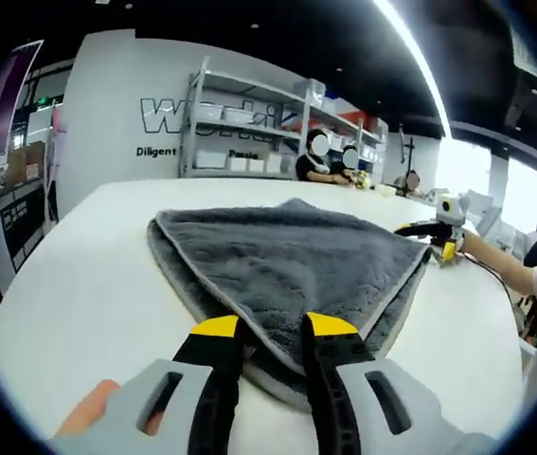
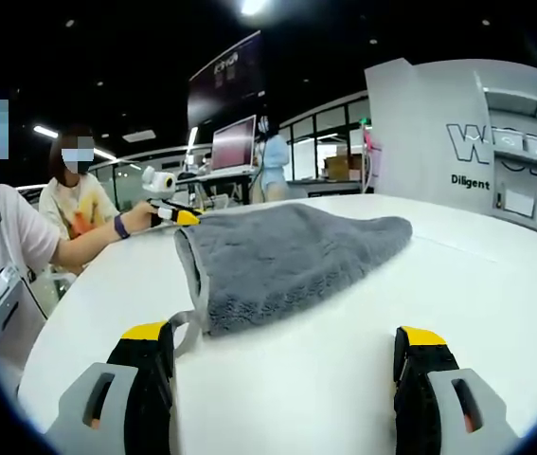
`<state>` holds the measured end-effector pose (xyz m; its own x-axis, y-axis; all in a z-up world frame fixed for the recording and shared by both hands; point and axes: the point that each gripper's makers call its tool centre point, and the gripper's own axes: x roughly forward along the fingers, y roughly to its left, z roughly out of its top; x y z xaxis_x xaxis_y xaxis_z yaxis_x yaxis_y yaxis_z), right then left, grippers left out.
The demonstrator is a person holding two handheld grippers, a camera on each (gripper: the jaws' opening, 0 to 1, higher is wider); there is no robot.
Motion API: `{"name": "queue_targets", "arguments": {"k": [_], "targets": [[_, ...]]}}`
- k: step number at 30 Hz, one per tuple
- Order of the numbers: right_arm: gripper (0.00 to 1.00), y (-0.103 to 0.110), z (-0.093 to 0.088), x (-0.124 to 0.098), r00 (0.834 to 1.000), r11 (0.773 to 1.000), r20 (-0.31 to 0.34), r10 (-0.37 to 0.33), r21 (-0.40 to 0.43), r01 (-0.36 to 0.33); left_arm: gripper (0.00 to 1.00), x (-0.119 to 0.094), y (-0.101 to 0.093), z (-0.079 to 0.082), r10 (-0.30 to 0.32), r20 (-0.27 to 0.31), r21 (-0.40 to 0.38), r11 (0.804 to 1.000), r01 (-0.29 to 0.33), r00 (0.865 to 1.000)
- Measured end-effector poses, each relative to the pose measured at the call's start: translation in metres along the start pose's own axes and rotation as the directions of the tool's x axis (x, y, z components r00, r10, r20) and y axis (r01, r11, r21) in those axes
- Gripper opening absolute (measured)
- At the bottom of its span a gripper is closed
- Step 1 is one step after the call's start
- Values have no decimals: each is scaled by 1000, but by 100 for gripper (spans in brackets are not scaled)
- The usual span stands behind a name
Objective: Fold the towel on the table until its edges align and the towel forms a compact rectangular stack.
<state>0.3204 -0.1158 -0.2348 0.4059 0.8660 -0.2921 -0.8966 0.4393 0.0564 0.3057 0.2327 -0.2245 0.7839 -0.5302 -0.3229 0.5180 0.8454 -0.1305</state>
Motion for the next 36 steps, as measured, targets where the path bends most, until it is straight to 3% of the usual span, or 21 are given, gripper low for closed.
{"name": "queue_targets", "arguments": {"k": [9, 19, 23, 30, 36], "targets": [[99, 1, -2, 0, 1000, 1000, -9, 0, -6, 0, 9, -3, -5, -1, -24, 3, -35, 999, 24, 1000], [99, 0, -1, 1, 1000, 1000, -8, 0, -6, 0, 6, -7, -2, 15, -55, 65, -56, 997, 58, 996], [99, 0, -2, 1, 1000, 1000, -9, 0, -7, 0, 5, -13, -3, 28, -78, 136, -89, 992, 90, 988], [99, 0, -2, 0, 1000, 1000, -8, -1, -6, 1, 5, -19, -12, 40, -110, 204, -83, 988, 129, 973], [99, -1, -1, 0, 1000, 1000, -7, -2, -4, 2, 5, -28, -26, 53, -161, 284, -71, 979, 189, 945]]}}
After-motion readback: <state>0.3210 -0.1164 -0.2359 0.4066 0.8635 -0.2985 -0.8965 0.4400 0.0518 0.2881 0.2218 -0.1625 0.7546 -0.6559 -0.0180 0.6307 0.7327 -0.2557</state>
